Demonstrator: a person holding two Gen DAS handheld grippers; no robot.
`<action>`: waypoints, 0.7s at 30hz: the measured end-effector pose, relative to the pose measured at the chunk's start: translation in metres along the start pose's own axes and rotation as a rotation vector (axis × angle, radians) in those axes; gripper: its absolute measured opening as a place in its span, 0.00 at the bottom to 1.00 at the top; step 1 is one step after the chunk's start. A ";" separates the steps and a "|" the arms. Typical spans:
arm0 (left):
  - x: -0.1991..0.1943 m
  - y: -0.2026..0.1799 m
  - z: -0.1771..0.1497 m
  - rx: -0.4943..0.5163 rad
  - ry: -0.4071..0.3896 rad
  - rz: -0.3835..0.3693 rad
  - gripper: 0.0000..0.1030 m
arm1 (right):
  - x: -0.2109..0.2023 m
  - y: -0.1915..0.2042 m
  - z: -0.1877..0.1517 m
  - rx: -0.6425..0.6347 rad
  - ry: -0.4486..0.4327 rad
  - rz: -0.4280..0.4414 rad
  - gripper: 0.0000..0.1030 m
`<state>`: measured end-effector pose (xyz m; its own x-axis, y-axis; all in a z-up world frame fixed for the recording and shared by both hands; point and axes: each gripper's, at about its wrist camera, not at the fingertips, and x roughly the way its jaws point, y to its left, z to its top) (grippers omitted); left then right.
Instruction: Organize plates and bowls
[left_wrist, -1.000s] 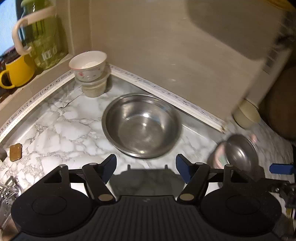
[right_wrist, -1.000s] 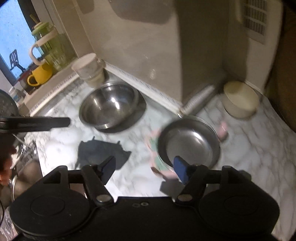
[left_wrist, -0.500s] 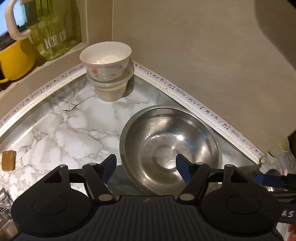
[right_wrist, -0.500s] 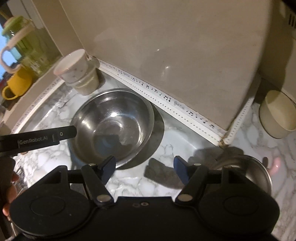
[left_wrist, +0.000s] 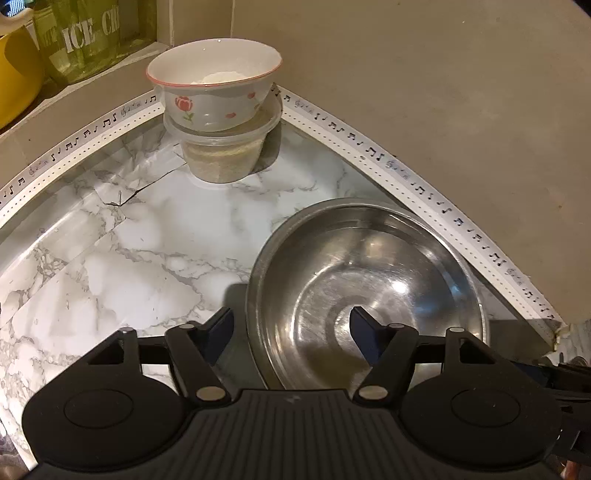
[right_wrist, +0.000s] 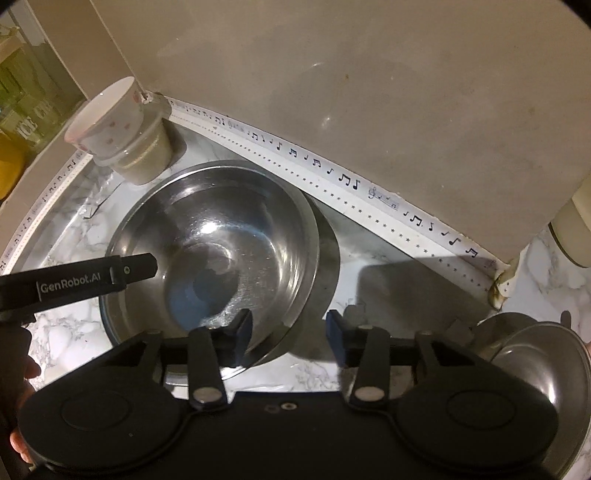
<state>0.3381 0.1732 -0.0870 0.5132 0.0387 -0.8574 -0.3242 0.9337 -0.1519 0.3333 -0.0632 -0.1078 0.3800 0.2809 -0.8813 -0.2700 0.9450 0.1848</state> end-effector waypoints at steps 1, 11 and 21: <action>0.002 0.000 0.000 0.001 0.005 -0.001 0.53 | 0.001 -0.001 0.000 0.006 0.002 0.002 0.33; 0.007 0.001 0.000 -0.001 0.012 0.040 0.29 | 0.002 0.004 0.001 0.015 0.003 0.007 0.19; 0.005 0.006 -0.006 -0.012 0.016 0.061 0.14 | 0.000 0.007 -0.004 -0.010 -0.005 -0.006 0.19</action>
<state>0.3335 0.1763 -0.0949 0.4792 0.0899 -0.8731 -0.3643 0.9254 -0.1047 0.3276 -0.0570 -0.1078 0.3864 0.2761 -0.8800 -0.2761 0.9450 0.1753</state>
